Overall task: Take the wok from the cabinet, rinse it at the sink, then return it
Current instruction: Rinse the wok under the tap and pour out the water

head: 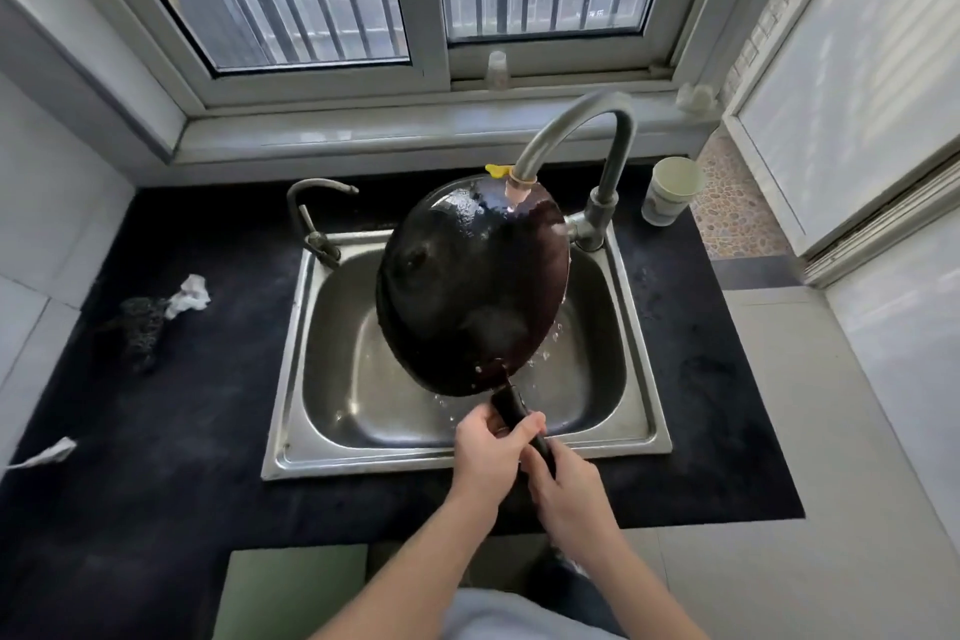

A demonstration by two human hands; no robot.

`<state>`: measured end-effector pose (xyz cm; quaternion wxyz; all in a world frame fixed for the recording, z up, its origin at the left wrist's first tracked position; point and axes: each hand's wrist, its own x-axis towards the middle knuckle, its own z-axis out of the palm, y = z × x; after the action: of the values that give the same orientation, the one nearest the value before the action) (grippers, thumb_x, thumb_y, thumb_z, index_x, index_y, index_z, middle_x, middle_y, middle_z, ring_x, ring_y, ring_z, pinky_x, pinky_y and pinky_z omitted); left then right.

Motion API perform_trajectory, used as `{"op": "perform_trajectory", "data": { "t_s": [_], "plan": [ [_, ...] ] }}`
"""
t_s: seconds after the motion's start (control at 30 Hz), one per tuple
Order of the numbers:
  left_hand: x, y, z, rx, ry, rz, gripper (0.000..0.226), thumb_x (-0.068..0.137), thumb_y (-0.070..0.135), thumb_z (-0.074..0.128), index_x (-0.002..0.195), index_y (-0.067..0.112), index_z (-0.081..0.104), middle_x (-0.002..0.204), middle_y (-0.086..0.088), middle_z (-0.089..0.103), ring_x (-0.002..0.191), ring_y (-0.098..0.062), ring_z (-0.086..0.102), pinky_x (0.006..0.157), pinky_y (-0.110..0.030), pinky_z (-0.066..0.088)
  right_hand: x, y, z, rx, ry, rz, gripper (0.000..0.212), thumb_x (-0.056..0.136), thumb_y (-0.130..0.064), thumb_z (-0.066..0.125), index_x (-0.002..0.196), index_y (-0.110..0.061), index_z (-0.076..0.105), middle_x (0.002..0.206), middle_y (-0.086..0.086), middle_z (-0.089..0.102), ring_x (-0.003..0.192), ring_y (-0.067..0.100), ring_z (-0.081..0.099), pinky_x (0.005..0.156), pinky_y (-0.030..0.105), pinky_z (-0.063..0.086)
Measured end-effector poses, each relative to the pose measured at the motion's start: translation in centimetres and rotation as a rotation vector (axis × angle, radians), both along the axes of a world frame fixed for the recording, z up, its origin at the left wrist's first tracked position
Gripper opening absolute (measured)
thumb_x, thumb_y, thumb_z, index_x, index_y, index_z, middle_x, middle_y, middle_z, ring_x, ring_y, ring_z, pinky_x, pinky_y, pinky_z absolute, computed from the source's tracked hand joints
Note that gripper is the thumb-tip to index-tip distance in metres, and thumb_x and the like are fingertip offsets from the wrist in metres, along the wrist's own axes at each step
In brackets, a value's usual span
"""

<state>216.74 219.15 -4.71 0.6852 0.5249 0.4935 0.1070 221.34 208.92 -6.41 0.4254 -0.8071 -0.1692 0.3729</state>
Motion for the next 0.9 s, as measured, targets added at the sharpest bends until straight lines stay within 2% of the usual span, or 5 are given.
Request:
{"op": "perform_trajectory", "data": {
  "t_s": [0.17,0.27,0.5,0.8,0.9],
  "plan": [
    [1.1,-0.8,0.1,0.015,0.000,-0.058,0.017,0.080,0.015,0.079,0.093,0.010,0.070,0.088,-0.006,0.078,0.086,-0.017,0.074,0.072,-0.027,0.058,0.5,-0.9,-0.7,-0.017,0.025,-0.051,0.022,0.099,-0.040,0.051,0.089,-0.026,0.065,0.068,-0.002,0.068,0.057,0.006,0.058,0.054,0.027,0.044],
    [2.4,-1.0,0.3,0.023,-0.002,-0.070,0.017,0.080,0.015,0.079,0.094,0.011,0.070,0.087,-0.005,0.078,0.085,-0.016,0.074,0.077,-0.031,0.060,1.8,-1.3,-0.3,-0.021,-0.012,-0.046,0.024,0.100,-0.038,0.050,0.086,-0.024,0.064,0.067,-0.002,0.067,0.056,0.005,0.056,0.053,0.023,0.041],
    [5.4,-0.6,1.2,0.076,0.015,-0.046,0.019,0.082,0.020,0.078,0.098,0.015,0.070,0.091,0.000,0.077,0.087,-0.006,0.072,0.068,-0.014,0.054,5.2,-0.6,1.0,0.031,0.020,-0.014,0.023,0.101,-0.036,0.050,0.085,-0.023,0.061,0.061,-0.003,0.063,0.046,0.003,0.053,0.047,0.023,0.044],
    [4.4,1.4,1.7,0.060,0.002,0.130,0.015,0.081,0.016,0.078,0.094,0.015,0.070,0.088,-0.001,0.078,0.088,-0.010,0.073,0.070,-0.016,0.054,5.5,2.3,2.0,0.041,0.059,0.121,0.028,0.100,-0.038,0.050,0.089,-0.016,0.062,0.070,0.020,0.068,0.046,0.020,0.055,0.042,0.034,0.050],
    [2.9,1.6,1.4,-0.007,-0.049,0.215,0.017,0.080,0.008,0.078,0.094,0.013,0.071,0.087,-0.004,0.078,0.086,-0.015,0.074,0.069,-0.018,0.055,4.6,2.7,1.9,0.037,0.071,0.162,0.026,0.097,-0.036,0.056,0.087,-0.013,0.062,0.059,0.011,0.063,0.041,0.016,0.052,0.039,0.034,0.045]
  ]
}}
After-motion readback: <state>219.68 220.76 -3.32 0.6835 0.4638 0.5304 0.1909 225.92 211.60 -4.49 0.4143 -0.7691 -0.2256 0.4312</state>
